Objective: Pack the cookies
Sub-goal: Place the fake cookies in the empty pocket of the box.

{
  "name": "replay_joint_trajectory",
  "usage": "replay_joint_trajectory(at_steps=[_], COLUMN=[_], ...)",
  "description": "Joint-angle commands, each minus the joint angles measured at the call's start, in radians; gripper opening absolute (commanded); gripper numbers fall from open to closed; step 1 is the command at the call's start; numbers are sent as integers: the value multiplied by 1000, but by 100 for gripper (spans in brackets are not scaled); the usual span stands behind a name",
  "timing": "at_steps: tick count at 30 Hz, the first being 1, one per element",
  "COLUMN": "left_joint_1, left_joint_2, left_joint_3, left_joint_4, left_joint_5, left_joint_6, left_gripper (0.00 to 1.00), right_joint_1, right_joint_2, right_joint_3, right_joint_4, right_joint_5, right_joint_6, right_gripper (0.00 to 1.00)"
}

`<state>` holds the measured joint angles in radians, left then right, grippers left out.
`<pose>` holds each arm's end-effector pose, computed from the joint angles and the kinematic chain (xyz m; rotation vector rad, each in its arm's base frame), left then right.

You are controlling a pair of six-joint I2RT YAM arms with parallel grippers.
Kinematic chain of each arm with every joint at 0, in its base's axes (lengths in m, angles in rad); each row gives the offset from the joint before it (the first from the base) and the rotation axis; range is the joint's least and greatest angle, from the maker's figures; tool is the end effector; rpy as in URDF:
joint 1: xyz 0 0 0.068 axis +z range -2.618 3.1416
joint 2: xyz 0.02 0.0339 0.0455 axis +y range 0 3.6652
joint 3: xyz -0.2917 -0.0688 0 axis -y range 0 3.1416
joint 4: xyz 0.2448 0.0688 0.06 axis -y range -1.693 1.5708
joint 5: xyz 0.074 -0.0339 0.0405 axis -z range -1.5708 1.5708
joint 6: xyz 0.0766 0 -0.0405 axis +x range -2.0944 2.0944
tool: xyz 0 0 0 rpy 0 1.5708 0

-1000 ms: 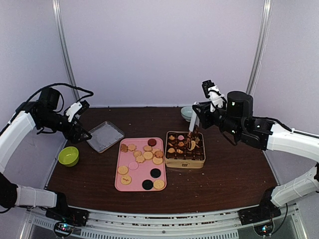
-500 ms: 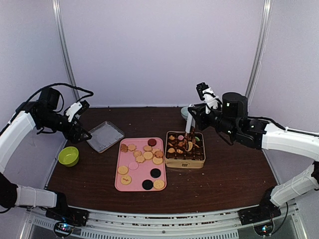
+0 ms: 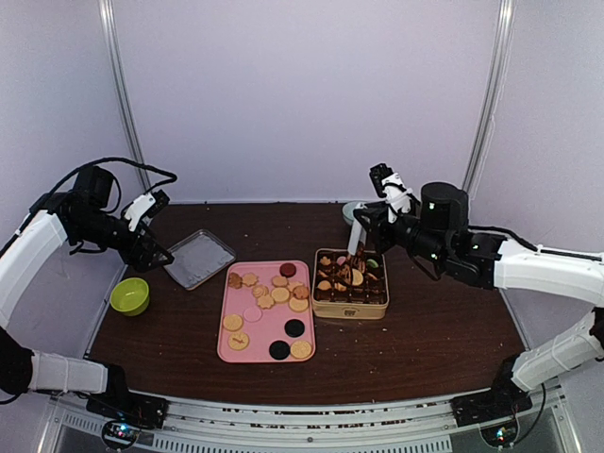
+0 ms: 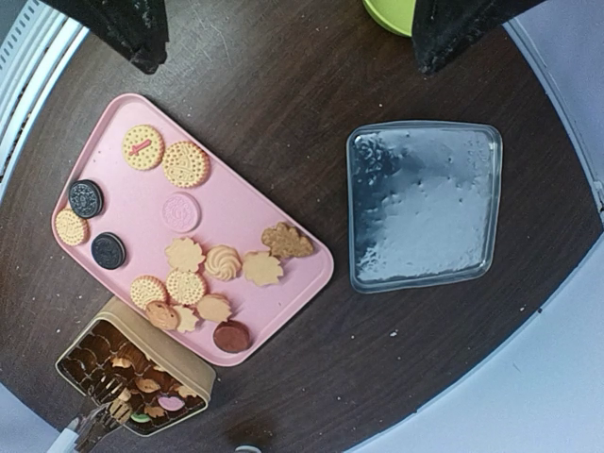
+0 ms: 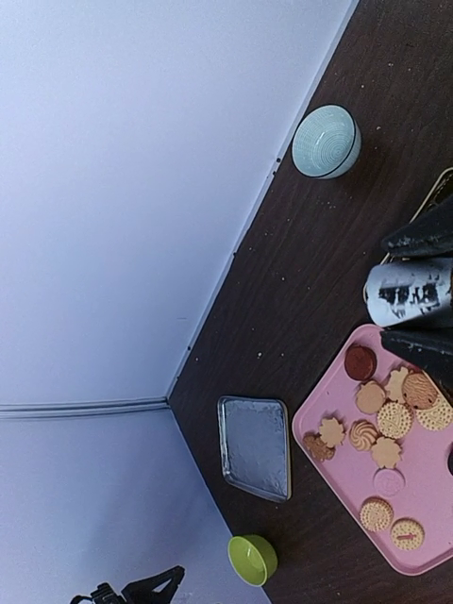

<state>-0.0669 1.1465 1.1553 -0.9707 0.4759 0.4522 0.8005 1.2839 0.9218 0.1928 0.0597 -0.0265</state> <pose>0.2226 -0.0501 0.3249 0.8014 2.2974 -0.4316 0.2372 0.2379 0.3373 -0.6693 1.6362 0.5138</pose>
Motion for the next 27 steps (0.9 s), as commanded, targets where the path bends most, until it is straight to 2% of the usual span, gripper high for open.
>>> replay_joint_trajectory(at_steps=[1,12,19,27], left_joint_1=[7,8,8,7], left_joint_2=[5,26,34,81], left_joint_3=[29,44,52,68], left_joint_4=[-3,-15,-25,-26], left_joint_5=[31,91,111,232], left_joint_6=[11,8,7,18], left_gripper=[93,90,90,97], right_joint_1=[-6,-7,-7,-7], right_joint_2=[-52,-130,-125,-189], right_joint_3=[-26,-39,-41,-20], right_joint_4=[-9,-34,-30,-12], right_joint_5=[13,19,-10,-16], right_joint_6=[-18,-12,15,63], right_gripper=[5,7,13,14])
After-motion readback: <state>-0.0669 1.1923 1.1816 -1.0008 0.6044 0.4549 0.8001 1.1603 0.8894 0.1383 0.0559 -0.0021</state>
